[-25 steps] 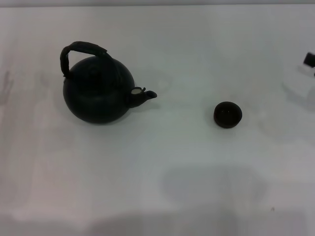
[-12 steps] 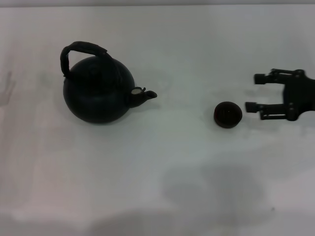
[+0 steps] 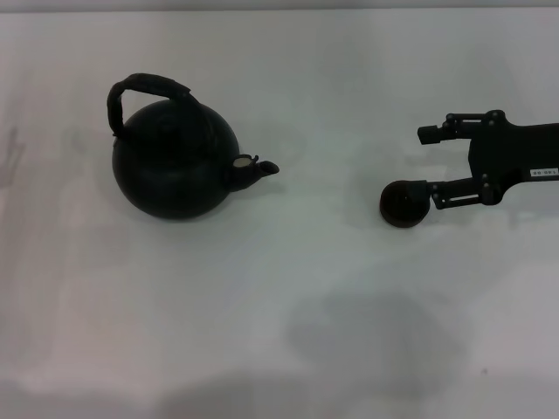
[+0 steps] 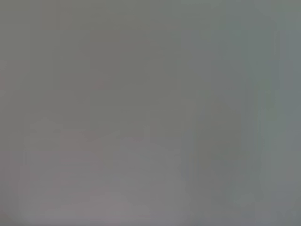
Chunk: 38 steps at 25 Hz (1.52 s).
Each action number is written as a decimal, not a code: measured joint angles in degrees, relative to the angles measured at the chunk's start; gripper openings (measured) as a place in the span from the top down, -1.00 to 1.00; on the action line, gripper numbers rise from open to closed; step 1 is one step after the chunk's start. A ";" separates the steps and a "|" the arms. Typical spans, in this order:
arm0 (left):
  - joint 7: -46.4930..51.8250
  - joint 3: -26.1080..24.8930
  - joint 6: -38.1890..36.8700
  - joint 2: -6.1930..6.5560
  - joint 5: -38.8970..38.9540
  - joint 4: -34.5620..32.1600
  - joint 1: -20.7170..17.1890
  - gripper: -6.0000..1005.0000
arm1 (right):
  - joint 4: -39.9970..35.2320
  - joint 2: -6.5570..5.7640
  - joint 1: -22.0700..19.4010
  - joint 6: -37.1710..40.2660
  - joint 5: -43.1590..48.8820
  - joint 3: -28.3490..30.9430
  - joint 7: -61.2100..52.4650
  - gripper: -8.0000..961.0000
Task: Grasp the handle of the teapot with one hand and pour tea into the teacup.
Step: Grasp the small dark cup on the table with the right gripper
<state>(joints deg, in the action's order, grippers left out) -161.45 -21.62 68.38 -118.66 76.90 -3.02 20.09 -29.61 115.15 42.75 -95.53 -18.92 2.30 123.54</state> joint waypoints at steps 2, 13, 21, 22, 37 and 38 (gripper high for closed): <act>0.00 0.00 0.00 -0.02 0.00 -0.28 -0.08 -0.72 | -0.67 0.09 -0.20 0.39 -2.49 -4.28 -1.02 -0.77; 0.00 0.00 0.00 -0.16 0.00 -0.16 -0.30 -0.72 | -0.81 0.58 -1.21 4.96 -5.20 -12.94 -2.66 -0.77; 0.00 0.00 0.38 -0.23 0.00 0.15 -0.37 -0.72 | -0.64 0.67 -3.61 8.23 -11.57 -21.89 -2.82 -0.77; 0.00 0.00 0.38 -0.23 0.00 0.15 -0.37 -0.72 | -0.57 0.68 -3.93 8.76 -12.39 -23.11 -2.93 -0.77; 0.00 0.00 0.53 -0.26 -0.66 0.21 -0.50 -0.72 | 2.20 0.77 -4.23 12.79 -15.42 -28.96 -2.95 -0.77; 0.00 0.00 0.53 -0.26 -0.69 0.21 -0.50 -0.72 | 2.56 0.77 -4.12 13.13 -15.43 -29.02 -2.86 -0.77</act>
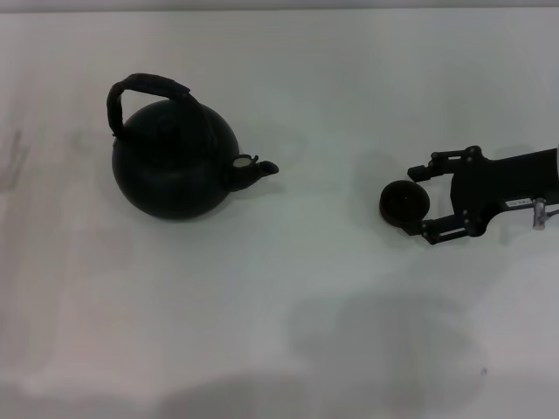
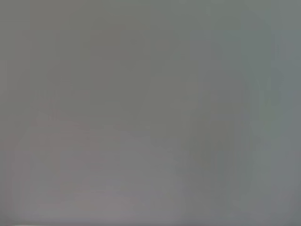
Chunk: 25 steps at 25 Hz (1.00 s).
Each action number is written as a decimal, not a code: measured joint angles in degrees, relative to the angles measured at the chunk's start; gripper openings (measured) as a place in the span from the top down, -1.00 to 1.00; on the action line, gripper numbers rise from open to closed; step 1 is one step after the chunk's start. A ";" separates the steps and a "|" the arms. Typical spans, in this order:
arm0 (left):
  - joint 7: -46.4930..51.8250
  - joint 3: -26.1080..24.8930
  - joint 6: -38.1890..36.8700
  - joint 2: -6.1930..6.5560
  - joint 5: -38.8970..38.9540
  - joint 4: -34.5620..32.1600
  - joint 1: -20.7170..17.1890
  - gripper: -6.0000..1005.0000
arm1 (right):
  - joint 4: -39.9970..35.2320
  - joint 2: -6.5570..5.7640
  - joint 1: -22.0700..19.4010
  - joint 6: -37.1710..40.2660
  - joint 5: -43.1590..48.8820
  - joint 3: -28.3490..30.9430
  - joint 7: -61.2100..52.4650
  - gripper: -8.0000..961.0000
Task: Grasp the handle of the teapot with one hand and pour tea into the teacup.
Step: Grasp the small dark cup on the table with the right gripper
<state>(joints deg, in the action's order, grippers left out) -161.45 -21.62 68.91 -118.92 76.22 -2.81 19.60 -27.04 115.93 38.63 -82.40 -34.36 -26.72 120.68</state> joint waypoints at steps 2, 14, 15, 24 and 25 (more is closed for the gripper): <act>0.00 0.00 -0.03 0.00 -0.09 0.00 0.00 -0.72 | 0.44 -0.01 0.13 0.53 -0.02 -0.45 0.13 -0.77; 0.00 0.00 -0.19 0.00 -0.71 0.06 0.26 -0.72 | 1.75 0.03 0.16 2.81 -2.82 -4.45 0.31 -0.76; 0.00 0.00 -0.19 0.00 -0.72 0.08 0.23 -0.72 | 1.75 0.04 0.16 2.89 -2.94 -4.46 0.33 -0.76; 0.00 0.00 -0.13 0.00 -0.72 0.09 0.10 -0.72 | 1.73 0.13 -0.21 3.69 -3.89 -5.62 0.54 -0.70; 0.00 0.00 -0.13 0.00 -0.72 0.09 0.09 -0.72 | 1.73 0.15 -0.29 3.81 -4.21 -5.93 0.55 -0.67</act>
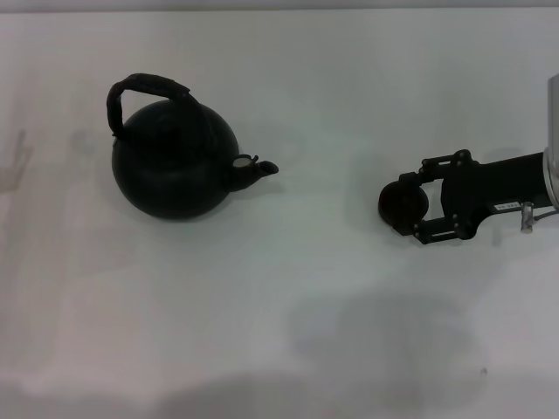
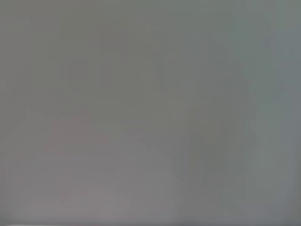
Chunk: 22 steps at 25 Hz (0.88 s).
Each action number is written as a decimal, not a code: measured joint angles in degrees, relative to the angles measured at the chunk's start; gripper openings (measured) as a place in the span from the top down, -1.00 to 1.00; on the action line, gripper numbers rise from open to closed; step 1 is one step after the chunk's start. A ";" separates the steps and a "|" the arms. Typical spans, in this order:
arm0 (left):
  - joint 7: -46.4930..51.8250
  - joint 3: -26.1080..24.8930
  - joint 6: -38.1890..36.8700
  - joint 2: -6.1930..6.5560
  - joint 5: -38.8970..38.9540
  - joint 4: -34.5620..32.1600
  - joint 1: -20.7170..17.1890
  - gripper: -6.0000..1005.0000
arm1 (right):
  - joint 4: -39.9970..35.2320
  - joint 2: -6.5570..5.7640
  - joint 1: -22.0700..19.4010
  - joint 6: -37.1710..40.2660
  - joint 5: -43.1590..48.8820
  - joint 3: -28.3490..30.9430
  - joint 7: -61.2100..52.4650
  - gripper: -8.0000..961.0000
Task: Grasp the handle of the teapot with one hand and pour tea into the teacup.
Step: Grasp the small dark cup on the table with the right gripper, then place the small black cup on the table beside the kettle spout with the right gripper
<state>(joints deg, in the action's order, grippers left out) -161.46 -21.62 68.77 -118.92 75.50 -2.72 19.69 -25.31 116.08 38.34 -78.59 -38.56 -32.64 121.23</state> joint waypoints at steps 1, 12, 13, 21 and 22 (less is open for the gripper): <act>0.00 0.00 0.00 0.00 0.00 0.00 0.00 -0.72 | 0.00 0.02 -0.06 0.16 -0.27 -0.21 0.00 -0.65; 0.00 0.00 0.15 0.00 -0.01 0.00 0.03 -0.72 | -2.37 -0.32 -0.64 -9.52 -8.15 -1.06 -2.16 -0.51; 0.00 0.00 0.17 0.00 -0.04 0.02 0.08 -0.72 | -2.48 -0.18 -0.35 -9.82 -8.40 -1.45 -2.87 -0.51; 0.00 0.00 0.26 0.00 -0.63 0.70 0.50 -0.72 | -0.05 0.12 2.09 -3.65 -21.24 -18.53 -6.63 -0.51; 0.00 0.00 0.29 0.00 -0.64 0.70 0.47 -0.72 | -0.16 0.12 2.13 -2.48 -22.98 -21.42 -7.13 -0.51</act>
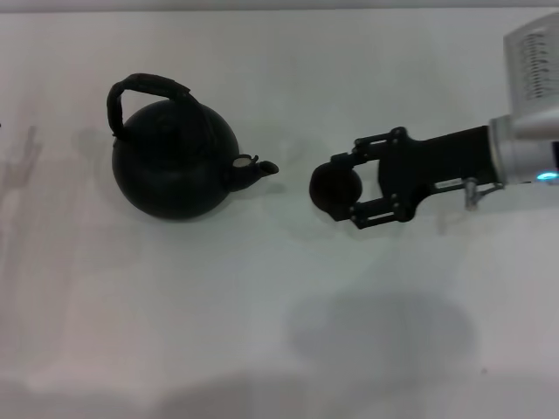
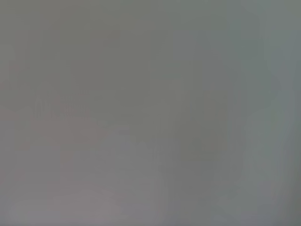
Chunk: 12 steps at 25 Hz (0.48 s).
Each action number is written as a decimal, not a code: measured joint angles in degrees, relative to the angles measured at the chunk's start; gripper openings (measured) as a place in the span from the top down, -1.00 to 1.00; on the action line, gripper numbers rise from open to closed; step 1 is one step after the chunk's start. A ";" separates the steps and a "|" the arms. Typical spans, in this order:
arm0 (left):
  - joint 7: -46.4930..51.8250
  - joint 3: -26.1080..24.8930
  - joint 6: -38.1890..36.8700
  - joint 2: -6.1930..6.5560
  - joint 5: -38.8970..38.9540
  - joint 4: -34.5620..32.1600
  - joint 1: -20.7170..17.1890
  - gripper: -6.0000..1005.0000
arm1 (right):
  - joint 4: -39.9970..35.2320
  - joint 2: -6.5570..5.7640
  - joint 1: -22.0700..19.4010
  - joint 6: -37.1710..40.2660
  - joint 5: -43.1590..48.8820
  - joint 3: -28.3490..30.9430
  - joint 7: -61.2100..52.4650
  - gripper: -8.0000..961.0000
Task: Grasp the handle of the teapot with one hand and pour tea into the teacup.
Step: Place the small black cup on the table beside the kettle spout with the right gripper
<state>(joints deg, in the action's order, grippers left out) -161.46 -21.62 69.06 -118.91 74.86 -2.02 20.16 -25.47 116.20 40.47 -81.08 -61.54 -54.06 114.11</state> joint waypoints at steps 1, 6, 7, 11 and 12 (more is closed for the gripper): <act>0.00 0.00 0.01 0.00 -0.01 0.00 -0.08 -0.72 | -0.21 0.00 0.02 1.39 -1.86 -3.05 -0.57 -0.51; 0.00 0.00 0.09 0.00 -0.05 0.00 -0.47 -0.72 | -1.58 0.00 0.04 6.48 -5.78 -13.39 -3.18 -0.51; 0.00 0.00 0.11 0.00 -0.05 0.01 -0.50 -0.72 | -1.80 0.00 0.04 7.25 -5.84 -14.77 -3.58 -0.51; 0.00 0.00 0.12 0.00 -0.07 0.00 -0.50 -0.72 | -1.93 0.00 0.00 8.88 -5.88 -16.33 -3.88 -0.51; 0.00 0.00 0.12 0.00 -0.07 0.01 -0.49 -0.71 | -1.94 0.00 -0.05 9.21 -5.90 -16.41 -3.89 -0.51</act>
<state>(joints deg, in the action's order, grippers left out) -161.46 -21.62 69.19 -118.91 74.79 -2.02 19.68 -27.41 116.19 40.42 -71.86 -67.44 -70.47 110.21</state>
